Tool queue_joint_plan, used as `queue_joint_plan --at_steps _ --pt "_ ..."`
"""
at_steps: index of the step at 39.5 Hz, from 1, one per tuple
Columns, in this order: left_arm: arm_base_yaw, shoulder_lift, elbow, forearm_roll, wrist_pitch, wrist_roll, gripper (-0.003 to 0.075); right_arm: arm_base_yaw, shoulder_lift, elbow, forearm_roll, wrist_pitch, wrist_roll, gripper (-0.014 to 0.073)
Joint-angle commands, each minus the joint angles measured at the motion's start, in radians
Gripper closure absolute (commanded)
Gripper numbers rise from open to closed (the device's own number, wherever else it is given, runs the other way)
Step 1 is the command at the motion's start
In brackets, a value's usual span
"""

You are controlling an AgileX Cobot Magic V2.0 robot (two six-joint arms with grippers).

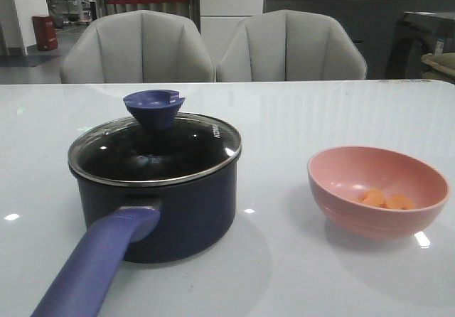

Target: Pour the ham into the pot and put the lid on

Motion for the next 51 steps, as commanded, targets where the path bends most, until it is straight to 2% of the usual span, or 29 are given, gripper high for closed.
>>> queue_joint_plan --at_steps 1,28,37,39,41,51 --pt "0.001 0.010 0.032 -0.011 -0.079 -0.008 0.0607 -0.007 -0.019 0.010 -0.009 -0.071 -0.004 0.0445" --pt "0.001 0.010 0.032 -0.011 -0.079 -0.008 0.0607 -0.007 -0.019 0.010 -0.009 -0.071 -0.004 0.0445" --pt "0.001 0.010 0.017 -0.011 -0.268 -0.008 0.0607 -0.007 -0.019 0.010 -0.009 -0.071 -0.004 0.0445" --pt "0.001 0.010 -0.023 -0.011 -0.269 -0.008 0.0607 -0.007 -0.019 0.010 -0.009 -0.071 -0.004 0.0445" --pt "0.001 0.012 -0.078 -0.011 -0.211 -0.008 0.0607 -0.007 -0.019 0.010 -0.009 -0.071 -0.004 0.0445" --pt "0.001 0.139 -0.386 -0.025 0.252 -0.008 0.0607 -0.007 -0.019 0.010 -0.009 -0.071 -0.004 0.0445"
